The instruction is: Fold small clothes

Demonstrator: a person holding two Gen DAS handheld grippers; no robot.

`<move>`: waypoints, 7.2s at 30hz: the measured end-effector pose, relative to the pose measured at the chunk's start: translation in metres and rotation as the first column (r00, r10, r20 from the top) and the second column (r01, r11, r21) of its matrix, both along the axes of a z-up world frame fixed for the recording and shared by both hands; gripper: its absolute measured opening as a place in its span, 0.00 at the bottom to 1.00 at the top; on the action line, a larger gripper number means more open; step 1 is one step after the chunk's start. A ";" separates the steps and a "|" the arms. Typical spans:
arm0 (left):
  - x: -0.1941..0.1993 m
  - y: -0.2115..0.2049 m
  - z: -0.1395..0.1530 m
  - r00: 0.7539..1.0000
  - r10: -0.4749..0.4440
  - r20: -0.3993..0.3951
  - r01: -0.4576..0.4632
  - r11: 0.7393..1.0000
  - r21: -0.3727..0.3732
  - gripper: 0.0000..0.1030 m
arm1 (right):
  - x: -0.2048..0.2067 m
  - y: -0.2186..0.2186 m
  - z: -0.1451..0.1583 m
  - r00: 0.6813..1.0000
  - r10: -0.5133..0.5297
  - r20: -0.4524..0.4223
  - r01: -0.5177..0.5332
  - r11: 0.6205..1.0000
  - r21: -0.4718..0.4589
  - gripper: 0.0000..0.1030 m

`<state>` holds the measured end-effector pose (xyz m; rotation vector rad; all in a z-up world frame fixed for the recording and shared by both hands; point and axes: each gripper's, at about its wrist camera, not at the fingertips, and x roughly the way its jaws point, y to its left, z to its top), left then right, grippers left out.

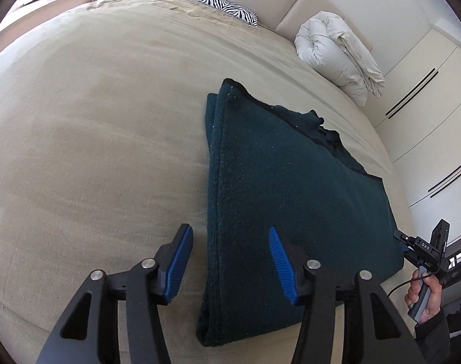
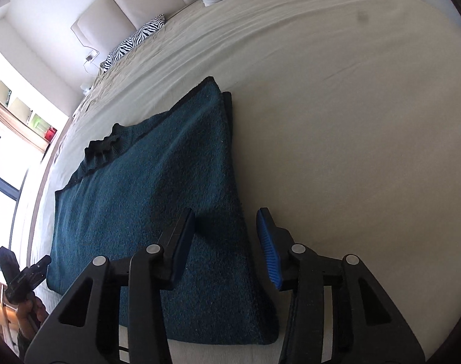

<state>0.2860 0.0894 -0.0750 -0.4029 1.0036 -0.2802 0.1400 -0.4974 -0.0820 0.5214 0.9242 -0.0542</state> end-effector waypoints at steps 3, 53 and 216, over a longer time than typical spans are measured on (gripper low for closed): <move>-0.004 -0.007 0.002 1.000 -0.004 0.006 0.004 0.999 0.054 0.53 | -0.009 0.004 0.002 1.000 0.007 0.009 -0.007 1.000 -0.013 0.33; -0.046 -0.024 0.008 0.997 -0.050 0.056 0.037 0.976 0.216 0.07 | -0.048 0.005 0.021 1.000 0.007 0.022 -0.005 0.996 -0.088 0.05; 0.045 0.034 -0.053 0.964 -0.065 -0.257 -0.095 0.820 -0.564 0.16 | 0.147 0.274 -0.012 0.935 0.354 0.013 -0.284 0.728 0.624 0.53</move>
